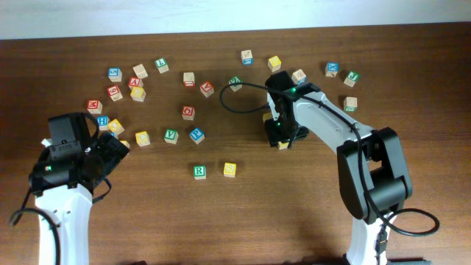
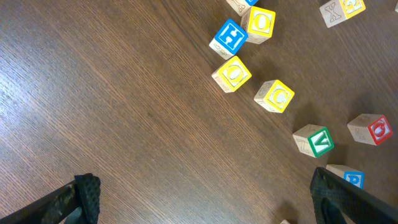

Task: Spell out RSS
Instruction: 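Reach the right gripper to a second yellow S block and grasp it, then carry the second S block down and set it right of the first S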

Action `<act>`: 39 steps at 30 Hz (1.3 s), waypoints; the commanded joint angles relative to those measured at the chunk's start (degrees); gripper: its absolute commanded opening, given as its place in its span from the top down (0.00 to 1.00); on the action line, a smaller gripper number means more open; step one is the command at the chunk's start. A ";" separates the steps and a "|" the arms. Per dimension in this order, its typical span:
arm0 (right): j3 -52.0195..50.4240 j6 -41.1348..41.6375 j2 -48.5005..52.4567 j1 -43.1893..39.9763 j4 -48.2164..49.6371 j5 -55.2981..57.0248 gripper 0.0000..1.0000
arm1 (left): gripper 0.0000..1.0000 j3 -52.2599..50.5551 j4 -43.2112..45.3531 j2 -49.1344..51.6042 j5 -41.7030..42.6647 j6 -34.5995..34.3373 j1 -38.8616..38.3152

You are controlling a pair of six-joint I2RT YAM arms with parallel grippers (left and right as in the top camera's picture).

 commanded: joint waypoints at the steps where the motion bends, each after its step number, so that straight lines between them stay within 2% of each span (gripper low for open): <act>1: -0.70 0.07 0.85 0.15 0.15 -0.98 0.55 | 0.01 0.48 0.11 -0.55 -0.07 0.46 0.24; 8: -0.74 0.24 0.85 0.15 -1.14 -1.03 0.57 | 0.01 0.48 0.09 -0.55 -0.07 0.46 0.24; 11: -0.74 0.24 0.85 0.15 -1.22 -3.13 0.65 | 0.01 0.48 0.11 -0.55 -0.07 0.46 0.24; 17: -0.72 1.84 0.83 0.15 -2.03 -5.75 0.66 | 0.01 0.48 0.09 -0.55 -0.07 0.46 0.24; 25: 0.04 6.36 -0.72 0.15 -8.57 -5.81 0.73 | 0.01 0.48 0.09 -0.55 -0.07 0.46 0.24; 27: 0.04 6.34 -2.19 0.17 -9.64 -6.93 0.78 | 0.01 0.48 0.09 -0.55 -0.07 0.46 0.24; 32: 0.02 6.86 -3.80 0.85 -17.35 -13.70 0.77 | 0.01 0.48 0.09 -0.55 -0.07 0.46 0.24; 35: 0.02 10.38 -3.80 4.31 -19.26 -13.62 0.77 | 0.01 0.48 0.09 -0.55 -0.07 0.46 0.24; 39: -0.13 26.73 -3.78 10.36 -15.37 -2.62 0.77 | 0.01 0.48 0.09 -0.55 -0.07 0.46 0.24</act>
